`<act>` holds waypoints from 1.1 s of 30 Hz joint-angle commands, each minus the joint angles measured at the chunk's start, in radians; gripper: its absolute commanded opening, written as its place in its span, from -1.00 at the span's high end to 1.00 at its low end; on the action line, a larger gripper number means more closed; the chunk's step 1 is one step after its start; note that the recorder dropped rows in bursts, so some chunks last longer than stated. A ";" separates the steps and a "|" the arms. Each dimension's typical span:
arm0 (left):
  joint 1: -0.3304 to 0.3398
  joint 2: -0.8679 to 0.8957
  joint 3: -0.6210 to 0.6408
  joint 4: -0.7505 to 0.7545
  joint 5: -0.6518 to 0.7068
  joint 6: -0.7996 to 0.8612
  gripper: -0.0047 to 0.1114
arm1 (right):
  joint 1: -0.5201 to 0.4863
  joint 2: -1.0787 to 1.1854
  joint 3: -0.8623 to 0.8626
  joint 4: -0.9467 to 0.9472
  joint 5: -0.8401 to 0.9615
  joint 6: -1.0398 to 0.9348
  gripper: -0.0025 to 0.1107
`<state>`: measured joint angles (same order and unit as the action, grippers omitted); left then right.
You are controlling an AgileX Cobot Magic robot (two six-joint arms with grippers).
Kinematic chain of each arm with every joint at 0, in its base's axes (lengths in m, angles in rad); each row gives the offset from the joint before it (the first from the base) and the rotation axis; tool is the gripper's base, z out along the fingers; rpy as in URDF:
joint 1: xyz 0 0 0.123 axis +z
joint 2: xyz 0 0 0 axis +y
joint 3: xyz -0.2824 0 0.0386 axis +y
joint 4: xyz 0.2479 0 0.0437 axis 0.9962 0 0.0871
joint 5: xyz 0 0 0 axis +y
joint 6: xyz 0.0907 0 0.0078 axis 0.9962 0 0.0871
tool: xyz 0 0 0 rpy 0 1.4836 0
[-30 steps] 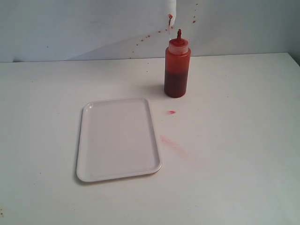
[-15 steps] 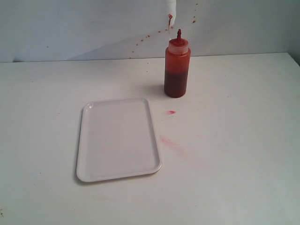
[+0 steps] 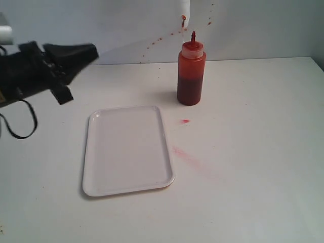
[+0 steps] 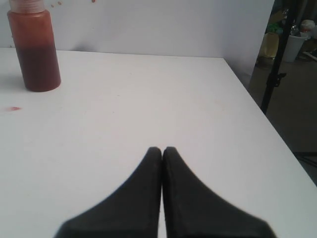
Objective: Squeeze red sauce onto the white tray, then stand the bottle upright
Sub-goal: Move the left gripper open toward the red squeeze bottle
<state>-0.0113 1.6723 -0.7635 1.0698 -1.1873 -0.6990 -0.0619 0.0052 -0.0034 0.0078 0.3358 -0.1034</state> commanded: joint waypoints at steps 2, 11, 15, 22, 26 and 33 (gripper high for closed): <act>-0.090 0.371 -0.246 0.091 -0.034 -0.026 0.92 | 0.003 -0.005 0.003 0.004 -0.009 0.002 0.96; -0.213 0.715 -0.676 0.089 -0.025 -0.061 0.88 | 0.003 -0.005 0.003 0.004 -0.009 0.004 0.96; -0.238 0.800 -0.778 0.075 0.067 -0.201 0.17 | 0.003 -0.005 0.003 0.004 -0.009 0.004 0.96; -0.257 0.830 -0.778 -0.193 0.234 -0.212 -0.85 | 0.003 -0.005 0.003 0.004 -0.009 0.002 0.96; -0.304 0.831 -0.778 -0.193 0.275 -0.199 -0.85 | 0.003 -0.005 0.003 0.004 -0.009 0.002 0.96; -0.387 0.843 -0.778 -0.361 0.413 0.201 -0.85 | 0.003 -0.005 0.003 0.004 -0.009 0.004 0.96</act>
<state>-0.3707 2.5035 -1.5373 0.8116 -0.8269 -0.6701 -0.0619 0.0052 -0.0034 0.0097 0.3358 -0.1016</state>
